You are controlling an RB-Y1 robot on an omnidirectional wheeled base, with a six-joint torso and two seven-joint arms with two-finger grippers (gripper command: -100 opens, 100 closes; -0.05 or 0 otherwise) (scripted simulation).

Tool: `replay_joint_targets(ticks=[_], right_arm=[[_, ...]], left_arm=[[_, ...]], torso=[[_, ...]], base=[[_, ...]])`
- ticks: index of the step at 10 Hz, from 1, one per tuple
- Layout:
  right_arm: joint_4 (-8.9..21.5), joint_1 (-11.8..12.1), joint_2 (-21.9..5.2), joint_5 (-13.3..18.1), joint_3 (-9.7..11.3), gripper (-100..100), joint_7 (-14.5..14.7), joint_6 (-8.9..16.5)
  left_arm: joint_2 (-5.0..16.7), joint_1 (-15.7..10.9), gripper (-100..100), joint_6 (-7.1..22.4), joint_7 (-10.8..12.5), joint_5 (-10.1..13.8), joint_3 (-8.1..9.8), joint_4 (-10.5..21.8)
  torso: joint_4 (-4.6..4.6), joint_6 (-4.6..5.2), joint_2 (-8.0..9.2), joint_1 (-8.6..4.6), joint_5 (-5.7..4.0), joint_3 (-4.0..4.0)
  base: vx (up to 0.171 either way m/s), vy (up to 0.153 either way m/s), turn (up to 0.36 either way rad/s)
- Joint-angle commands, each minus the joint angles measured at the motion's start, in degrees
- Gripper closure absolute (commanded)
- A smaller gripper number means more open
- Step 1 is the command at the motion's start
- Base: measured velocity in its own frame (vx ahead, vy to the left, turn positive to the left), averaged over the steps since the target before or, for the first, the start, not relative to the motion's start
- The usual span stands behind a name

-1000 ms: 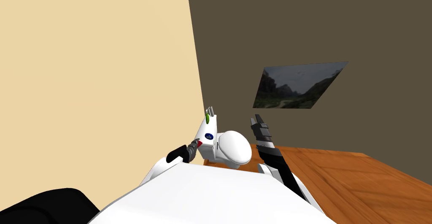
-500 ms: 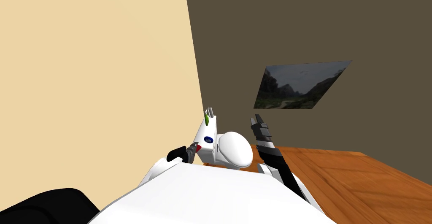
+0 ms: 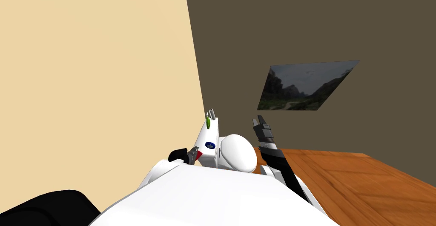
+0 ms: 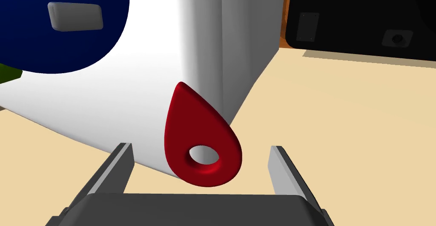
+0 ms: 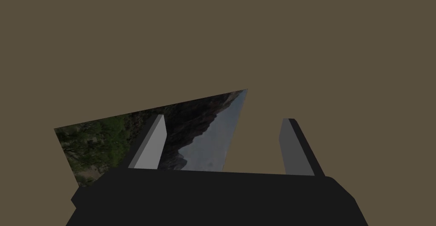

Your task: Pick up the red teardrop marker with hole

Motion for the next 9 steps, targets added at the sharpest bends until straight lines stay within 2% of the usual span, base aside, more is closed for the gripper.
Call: replay_joint_targets(ticks=[1, 2, 5, 6, 7, 8, 9], right_arm=[[0.00, 0.00, 0.00, 0.00, 0.00, 0, 0.00, 0.00], [0.00, 0.00, 0.00, 0.00, 0.00, 0, 0.00, 0.00], [0.00, 0.00, 0.00, 0.00, 0.00, 0, 0.00, 0.00], [0.00, -0.01, 0.00, 0.00, 0.00, 0, 0.00, 0.00], [0.00, -0.01, 0.00, 0.00, 0.00, 0, 0.00, 0.00], [0.00, -0.01, 0.00, 0.00, 0.00, 0, 0.00, 0.00], [0.00, -0.01, 0.00, 0.00, 0.00, 0, 0.00, 0.00]], left_arm=[[-0.80, 0.48, -100, 2.86, -0.16, 0.00, 0.31, -1.19], [-0.80, 0.48, -100, 3.36, -0.16, 0.00, 0.31, -1.19], [-2.92, 2.05, -100, 8.26, -0.41, -0.23, 0.62, -3.65], [-3.29, 2.36, -100, 8.88, -0.44, -0.25, 0.65, -4.02], [-2.90, 2.30, -100, 8.18, -0.46, -0.01, 0.79, -3.79], [-2.95, 2.33, 0, 8.37, -0.47, -0.02, 0.79, -3.84], [-3.01, 1.75, -100, 7.07, -0.44, -0.01, 0.93, -2.00]], torso=[[0.00, 0.00, 0.00, 0.00, 0.00, 0.00], [0.01, 0.00, 0.01, 0.00, 0.00, 0.01], [0.00, 0.00, -0.02, 0.03, 0.00, -0.01], [0.01, 0.01, 0.06, 0.05, 0.01, 0.03], [0.03, 0.00, 0.17, 0.03, 0.01, 0.09], [0.05, 0.00, 0.22, -0.01, 0.00, 0.12], [0.05, 0.00, 0.24, -0.03, -0.01, 0.14]], base=[[0.056, 0.008, -0.027], [0.049, 0.004, -0.015], [0.059, 0.020, -0.034], [0.009, 0.017, -0.048], [0.003, 0.004, -0.012], [0.000, 0.000, 0.000], [0.000, 0.000, 0.000]])
